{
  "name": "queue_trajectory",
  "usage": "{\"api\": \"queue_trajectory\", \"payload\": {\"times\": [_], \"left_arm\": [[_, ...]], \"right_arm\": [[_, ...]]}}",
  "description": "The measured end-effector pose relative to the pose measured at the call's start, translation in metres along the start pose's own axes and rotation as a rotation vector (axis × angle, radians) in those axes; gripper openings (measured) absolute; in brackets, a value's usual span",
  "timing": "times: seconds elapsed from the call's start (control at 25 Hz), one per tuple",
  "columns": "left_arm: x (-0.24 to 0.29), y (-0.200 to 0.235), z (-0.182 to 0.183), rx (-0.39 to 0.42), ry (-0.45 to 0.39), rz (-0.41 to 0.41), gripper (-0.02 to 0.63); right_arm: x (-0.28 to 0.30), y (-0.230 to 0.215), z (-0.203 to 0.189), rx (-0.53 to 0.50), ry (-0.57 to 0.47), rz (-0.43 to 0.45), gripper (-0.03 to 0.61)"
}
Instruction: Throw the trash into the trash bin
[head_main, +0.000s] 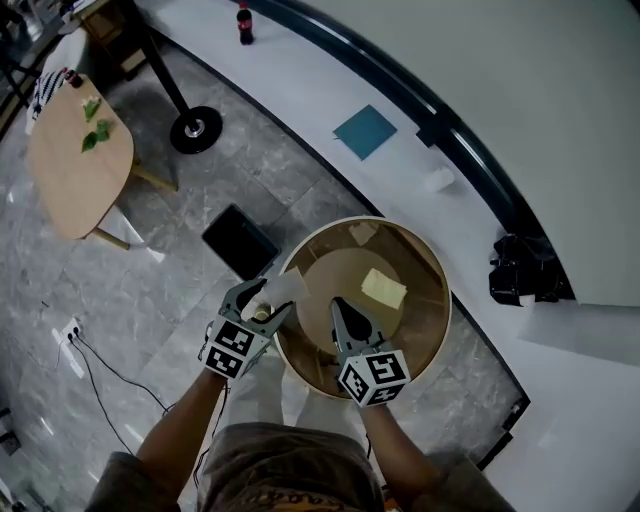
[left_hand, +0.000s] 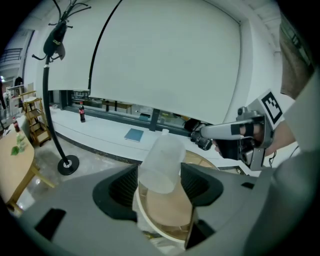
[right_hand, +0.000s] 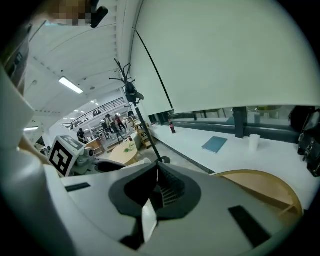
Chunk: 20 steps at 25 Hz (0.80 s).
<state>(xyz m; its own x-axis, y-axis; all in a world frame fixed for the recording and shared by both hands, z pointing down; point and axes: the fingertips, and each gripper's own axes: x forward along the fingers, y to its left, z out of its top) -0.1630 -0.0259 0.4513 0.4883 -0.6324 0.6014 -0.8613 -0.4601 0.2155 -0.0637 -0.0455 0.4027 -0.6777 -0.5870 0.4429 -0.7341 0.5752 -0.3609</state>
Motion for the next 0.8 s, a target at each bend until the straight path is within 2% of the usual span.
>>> {"api": "queue_trajectory", "payload": {"times": [0.2, 0.4, 0.8], "left_arm": [[-0.028, 0.069, 0.0, -0.034, -0.011, 0.067, 0.285], [-0.04, 0.117, -0.007, -0.073, -0.019, 0.1, 0.285], [-0.012, 0.169, -0.042, -0.171, -0.019, 0.155, 0.285]], "right_arm": [[0.059, 0.04, 0.006, -0.017, 0.022, 0.062, 0.018], [0.105, 0.064, 0.011, -0.029, 0.037, 0.097, 0.019], [0.163, 0.056, -0.003, -0.023, 0.064, 0.088, 0.018]]}}
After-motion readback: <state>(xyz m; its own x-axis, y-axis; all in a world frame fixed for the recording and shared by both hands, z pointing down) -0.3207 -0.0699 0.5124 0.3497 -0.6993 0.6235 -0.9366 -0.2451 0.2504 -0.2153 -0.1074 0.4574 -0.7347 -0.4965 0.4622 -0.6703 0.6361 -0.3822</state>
